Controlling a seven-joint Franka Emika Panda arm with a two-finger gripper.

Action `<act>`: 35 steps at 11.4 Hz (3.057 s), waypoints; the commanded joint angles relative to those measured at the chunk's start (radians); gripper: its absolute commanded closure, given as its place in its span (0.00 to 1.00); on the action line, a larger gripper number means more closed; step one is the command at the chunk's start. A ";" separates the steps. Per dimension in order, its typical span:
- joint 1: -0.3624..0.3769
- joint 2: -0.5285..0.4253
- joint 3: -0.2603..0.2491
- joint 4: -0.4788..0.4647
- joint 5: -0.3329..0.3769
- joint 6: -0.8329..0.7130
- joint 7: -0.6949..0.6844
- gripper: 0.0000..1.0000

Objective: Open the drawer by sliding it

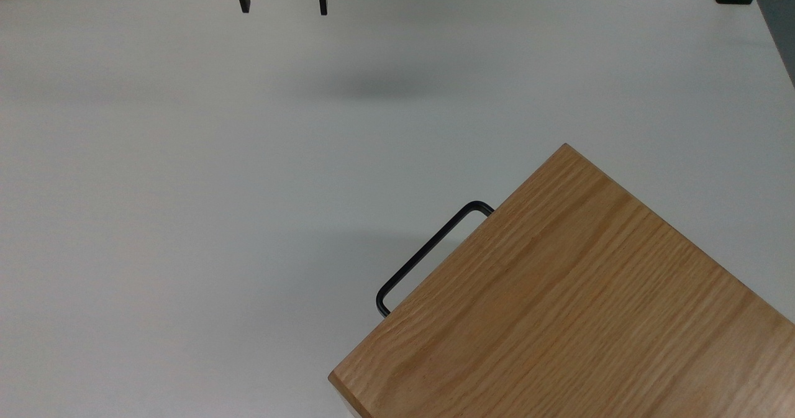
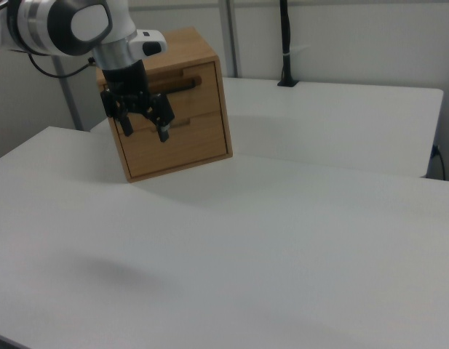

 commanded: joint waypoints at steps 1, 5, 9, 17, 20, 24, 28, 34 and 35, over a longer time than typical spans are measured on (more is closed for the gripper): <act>-0.012 0.010 -0.007 0.003 -0.004 0.014 -0.083 0.00; -0.037 0.035 -0.041 0.003 0.138 0.129 -0.100 0.00; -0.037 0.147 -0.069 0.004 0.548 0.393 0.169 0.00; 0.098 0.442 -0.043 0.202 0.789 0.722 0.495 0.70; 0.101 0.527 0.014 0.282 0.797 0.816 0.491 0.64; 0.095 0.520 0.026 0.280 0.797 0.841 0.487 0.29; 0.080 0.509 0.026 0.280 0.796 0.838 0.484 0.29; 0.110 0.532 0.054 0.314 0.789 0.874 0.481 0.71; 0.115 0.544 0.059 0.319 0.786 0.886 0.480 0.73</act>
